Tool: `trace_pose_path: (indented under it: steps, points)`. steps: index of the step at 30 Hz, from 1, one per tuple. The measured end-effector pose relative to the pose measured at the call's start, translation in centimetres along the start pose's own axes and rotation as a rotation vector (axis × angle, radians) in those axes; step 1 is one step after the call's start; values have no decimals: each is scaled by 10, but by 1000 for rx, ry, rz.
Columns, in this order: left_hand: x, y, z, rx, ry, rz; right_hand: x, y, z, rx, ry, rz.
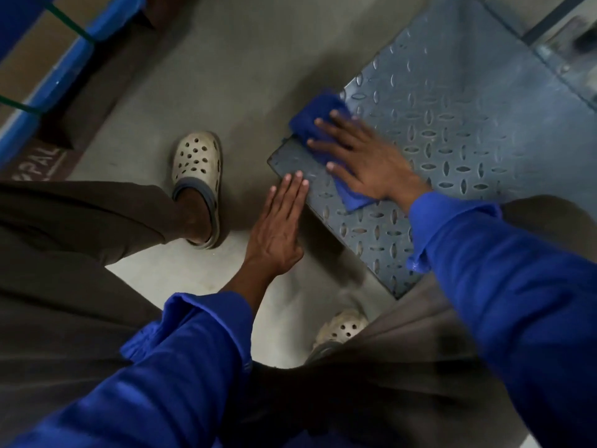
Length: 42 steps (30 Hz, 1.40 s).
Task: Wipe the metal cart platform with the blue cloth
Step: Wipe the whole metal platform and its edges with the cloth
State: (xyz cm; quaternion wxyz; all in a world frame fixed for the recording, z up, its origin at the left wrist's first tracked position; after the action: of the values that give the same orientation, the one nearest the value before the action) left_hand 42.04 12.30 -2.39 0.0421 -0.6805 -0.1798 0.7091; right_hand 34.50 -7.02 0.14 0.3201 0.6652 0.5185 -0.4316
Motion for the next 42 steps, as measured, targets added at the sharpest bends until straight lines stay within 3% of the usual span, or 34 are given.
trace_pose_path:
  steps: [2, 3, 6, 8, 9, 13, 15, 19, 24, 29, 34, 38, 42]
  points:
    - [-2, 0, 1, 0, -14, 15, -10, 0, 14, 262, 64, 139]
    - [-3, 1, 2, 3, -22, 30, -7, 2, 7, 292, 64, 148]
    - [-6, 2, 10, 51, -51, 102, 18, 1, -31, -6, 42, -6]
    - [-8, 4, 9, 79, -89, 158, 15, 3, -23, -74, 54, -5]
    - [-8, 6, 8, 83, -98, 181, 9, 5, -11, -8, 51, 56]
    - [-12, 23, 10, 31, -122, 193, -17, -3, 43, 587, 49, 352]
    - [-17, 37, 12, 16, -152, 206, -11, -5, 30, 675, 21, 361]
    - [-31, 78, 10, 17, -143, 228, -7, 4, 32, 415, 64, 318]
    - [-43, 133, 12, 81, -75, 179, -41, -3, 116, 577, 68, 379]
    - [-45, 149, 22, -74, -34, 261, -44, -13, 138, 163, 20, 165]
    - [-46, 155, 30, -35, -16, 239, -70, 0, 192, 463, 110, 431]
    - [-47, 163, 37, 76, 54, 251, -78, 23, 195, 295, 57, 394]
    - [-44, 162, 41, 126, 83, 250, -80, 31, 202, 104, -32, 248]
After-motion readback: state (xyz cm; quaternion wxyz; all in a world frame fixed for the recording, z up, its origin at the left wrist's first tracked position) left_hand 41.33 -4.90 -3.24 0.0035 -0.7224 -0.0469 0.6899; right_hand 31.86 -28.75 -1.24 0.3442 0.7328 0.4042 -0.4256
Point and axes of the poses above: each hand's wrist, its own y-axis towards the middle knuckle, its own x-axis out of the palm, z = x × y, the point moved 6 cm from there along y, towards the middle knuckle, and after that the axes turned 14 degrees about y, right-handed, at the moved point
